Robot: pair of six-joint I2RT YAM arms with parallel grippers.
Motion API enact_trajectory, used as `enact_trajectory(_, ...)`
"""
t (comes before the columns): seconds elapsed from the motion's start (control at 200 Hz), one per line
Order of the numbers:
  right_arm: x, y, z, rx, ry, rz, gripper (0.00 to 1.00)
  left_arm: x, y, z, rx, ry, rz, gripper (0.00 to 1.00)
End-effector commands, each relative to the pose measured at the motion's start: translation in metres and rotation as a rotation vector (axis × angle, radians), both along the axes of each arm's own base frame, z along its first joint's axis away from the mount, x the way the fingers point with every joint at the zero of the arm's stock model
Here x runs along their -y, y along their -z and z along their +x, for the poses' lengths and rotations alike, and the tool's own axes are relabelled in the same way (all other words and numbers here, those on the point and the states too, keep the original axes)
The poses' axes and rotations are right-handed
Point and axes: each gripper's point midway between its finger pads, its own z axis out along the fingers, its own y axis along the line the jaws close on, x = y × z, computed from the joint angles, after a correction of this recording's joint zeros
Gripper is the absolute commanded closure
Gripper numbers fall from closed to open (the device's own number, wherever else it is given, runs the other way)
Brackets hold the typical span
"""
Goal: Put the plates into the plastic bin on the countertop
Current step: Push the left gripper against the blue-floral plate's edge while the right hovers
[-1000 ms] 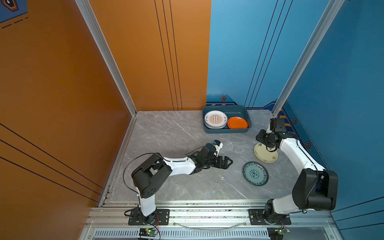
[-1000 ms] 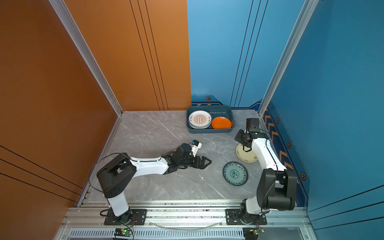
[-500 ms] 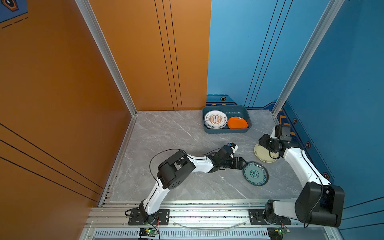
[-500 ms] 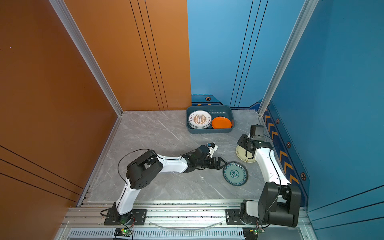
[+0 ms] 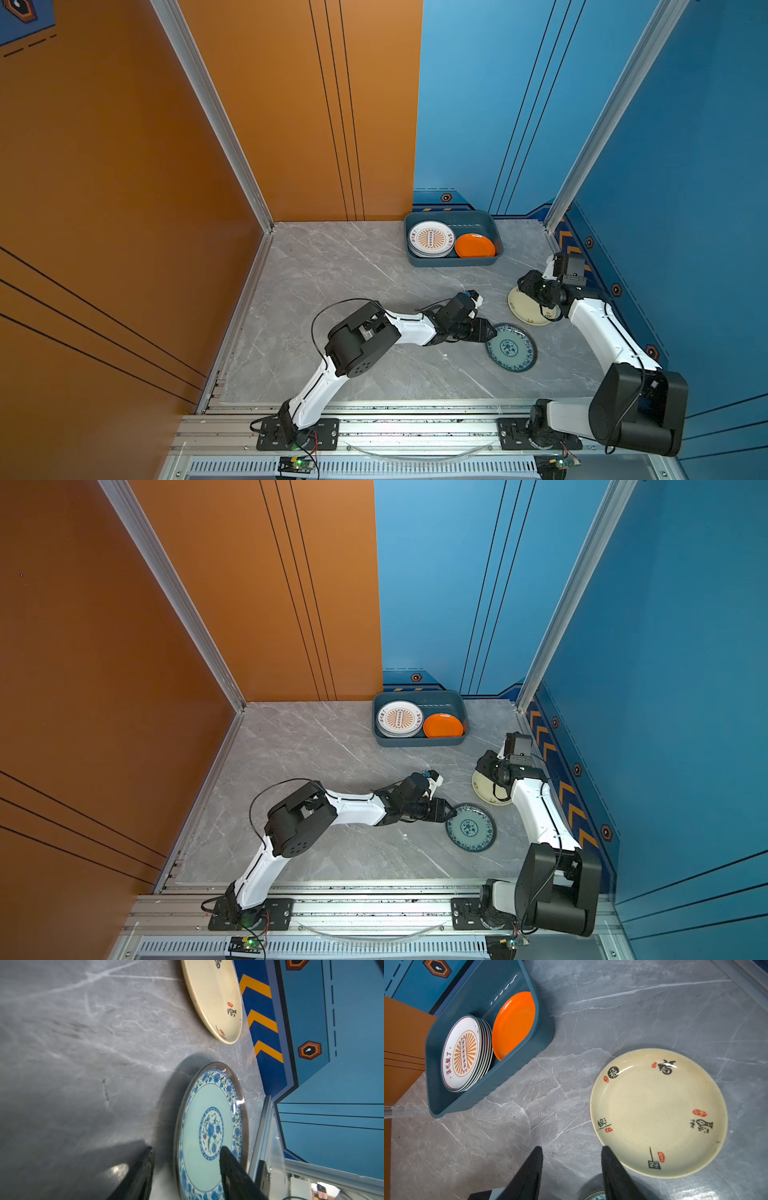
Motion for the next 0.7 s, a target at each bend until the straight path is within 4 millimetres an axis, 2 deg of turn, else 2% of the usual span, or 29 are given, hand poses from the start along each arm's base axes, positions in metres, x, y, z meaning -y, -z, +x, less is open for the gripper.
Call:
enact_trajectory(0.0, -0.001, 0.0, 0.001, 0.012, 0.0, 0.019, 0.51, 0.002, 0.02, -0.016, -0.024, 0.053, 0.071, 0.5)
enact_trajectory(0.365, -0.002, 0.0, 0.0, 0.012, -0.003, 0.026, 0.51, 0.005, 0.032, -0.021, -0.039, 0.091, 0.121, 0.71)
enact_trajectory(0.561, -0.003, 0.001, -0.001, 0.008, -0.005, 0.026, 0.51, 0.004, 0.032, -0.022, -0.032, 0.099, 0.137, 0.83)
enact_trajectory(0.696, -0.003, 0.003, -0.002, 0.004, -0.006, 0.023, 0.51, 0.002, 0.032, -0.021, -0.029, 0.098, 0.143, 0.85)
